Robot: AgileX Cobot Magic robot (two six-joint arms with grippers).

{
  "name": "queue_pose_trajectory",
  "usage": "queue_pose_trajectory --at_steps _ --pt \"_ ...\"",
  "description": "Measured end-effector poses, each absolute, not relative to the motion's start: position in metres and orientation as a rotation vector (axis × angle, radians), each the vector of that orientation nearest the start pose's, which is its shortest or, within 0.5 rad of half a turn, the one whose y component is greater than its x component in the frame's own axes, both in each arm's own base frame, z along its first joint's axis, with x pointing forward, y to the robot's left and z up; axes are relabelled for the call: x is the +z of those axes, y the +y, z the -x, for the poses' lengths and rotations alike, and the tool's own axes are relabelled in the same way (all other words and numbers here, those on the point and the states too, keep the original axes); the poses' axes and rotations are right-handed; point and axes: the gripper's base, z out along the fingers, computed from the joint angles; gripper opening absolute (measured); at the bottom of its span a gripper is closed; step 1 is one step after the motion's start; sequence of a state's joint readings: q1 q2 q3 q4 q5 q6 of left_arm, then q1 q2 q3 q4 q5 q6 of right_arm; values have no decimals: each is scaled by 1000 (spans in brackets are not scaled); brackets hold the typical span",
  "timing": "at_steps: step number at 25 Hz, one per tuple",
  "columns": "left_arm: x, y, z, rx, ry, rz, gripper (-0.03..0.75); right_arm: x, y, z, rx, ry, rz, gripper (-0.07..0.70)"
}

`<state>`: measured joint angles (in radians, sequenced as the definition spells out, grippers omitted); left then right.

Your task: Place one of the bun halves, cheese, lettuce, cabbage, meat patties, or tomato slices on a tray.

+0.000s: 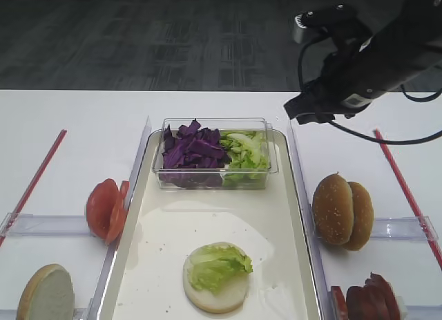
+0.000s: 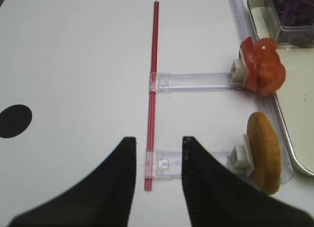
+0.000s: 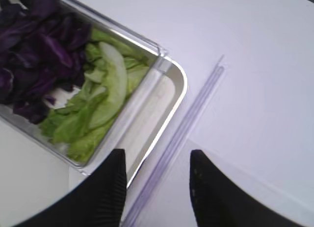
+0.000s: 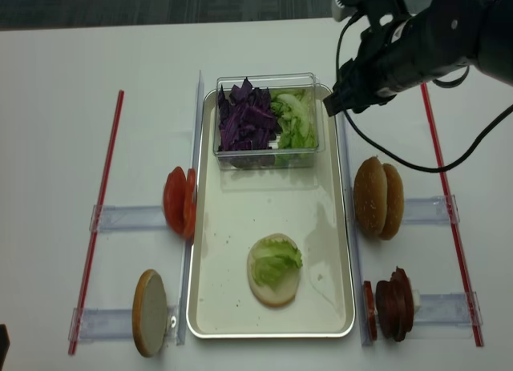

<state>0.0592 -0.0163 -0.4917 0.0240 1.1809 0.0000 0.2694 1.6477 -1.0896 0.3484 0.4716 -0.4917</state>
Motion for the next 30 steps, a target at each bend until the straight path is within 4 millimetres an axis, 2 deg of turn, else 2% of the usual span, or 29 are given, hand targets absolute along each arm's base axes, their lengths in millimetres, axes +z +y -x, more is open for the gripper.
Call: queue_pose_trajectory --at_steps 7,13,19,30 --pt "265 1 12 63 2156 67 223 236 68 -341 189 2450 437 344" --pt "265 1 12 63 2156 67 223 234 51 -342 167 2495 337 344" --pt "265 1 12 63 2156 67 223 231 29 -341 137 2571 139 344" --pt "265 1 12 63 2156 67 223 224 23 -328 109 2743 90 344"
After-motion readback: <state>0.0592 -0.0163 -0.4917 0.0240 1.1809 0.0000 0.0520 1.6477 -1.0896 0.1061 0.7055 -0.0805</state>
